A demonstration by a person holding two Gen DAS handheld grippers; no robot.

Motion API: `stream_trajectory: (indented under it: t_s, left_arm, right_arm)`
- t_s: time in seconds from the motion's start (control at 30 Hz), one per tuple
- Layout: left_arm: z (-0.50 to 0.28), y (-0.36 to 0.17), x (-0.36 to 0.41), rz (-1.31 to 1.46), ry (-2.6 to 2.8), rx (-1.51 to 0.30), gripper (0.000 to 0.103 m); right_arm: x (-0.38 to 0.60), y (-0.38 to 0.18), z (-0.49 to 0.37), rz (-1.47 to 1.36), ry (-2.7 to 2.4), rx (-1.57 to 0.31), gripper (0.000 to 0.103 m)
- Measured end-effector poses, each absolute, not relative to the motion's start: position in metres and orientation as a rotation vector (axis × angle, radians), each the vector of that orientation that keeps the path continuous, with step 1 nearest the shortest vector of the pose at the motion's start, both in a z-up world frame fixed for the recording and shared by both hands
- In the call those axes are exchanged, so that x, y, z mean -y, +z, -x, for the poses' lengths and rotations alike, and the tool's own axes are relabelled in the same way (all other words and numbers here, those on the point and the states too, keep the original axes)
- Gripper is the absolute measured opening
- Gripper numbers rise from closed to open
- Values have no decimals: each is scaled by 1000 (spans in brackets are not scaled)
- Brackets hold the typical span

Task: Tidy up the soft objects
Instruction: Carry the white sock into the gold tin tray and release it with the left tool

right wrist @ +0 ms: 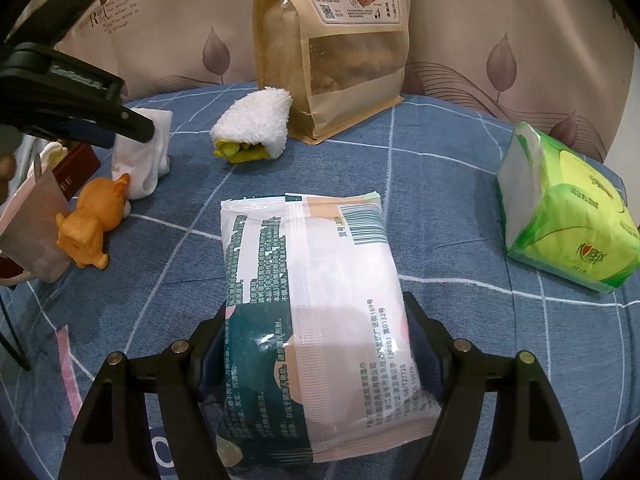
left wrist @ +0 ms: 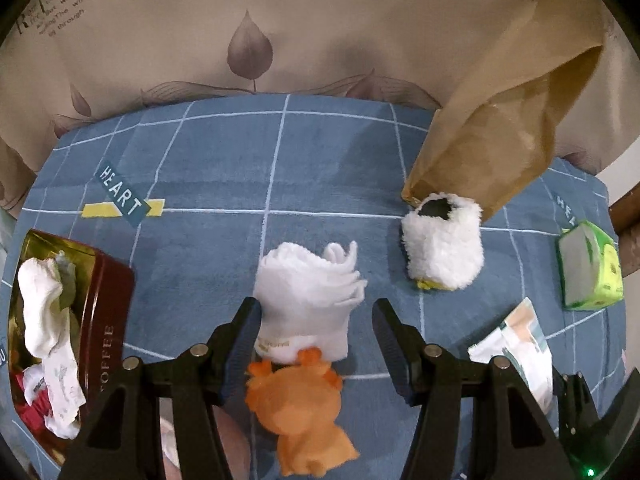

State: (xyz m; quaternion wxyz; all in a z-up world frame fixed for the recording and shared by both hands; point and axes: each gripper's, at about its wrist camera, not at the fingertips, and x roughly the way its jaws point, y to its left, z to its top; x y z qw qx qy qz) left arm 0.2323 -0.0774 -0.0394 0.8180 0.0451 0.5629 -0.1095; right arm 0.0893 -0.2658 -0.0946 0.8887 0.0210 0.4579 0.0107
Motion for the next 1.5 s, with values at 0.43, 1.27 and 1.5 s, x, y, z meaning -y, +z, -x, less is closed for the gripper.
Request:
stream_trajectory:
  t_s: [0.43,1.27,1.5]
  left_arm:
    - [-247,-56,83,-73,-206,-1213,38]
    - [-222,-6,73,-45,-267,-1090,23]
    - [-211,16,63,-43,-276,-1052,23]
  right_arm:
    - [265,-95,-90,-47,24,-951,75]
    - [265,-94,-91,-47,24,-952,75]
    - [264,-94,-91,-47,24,-953,75]
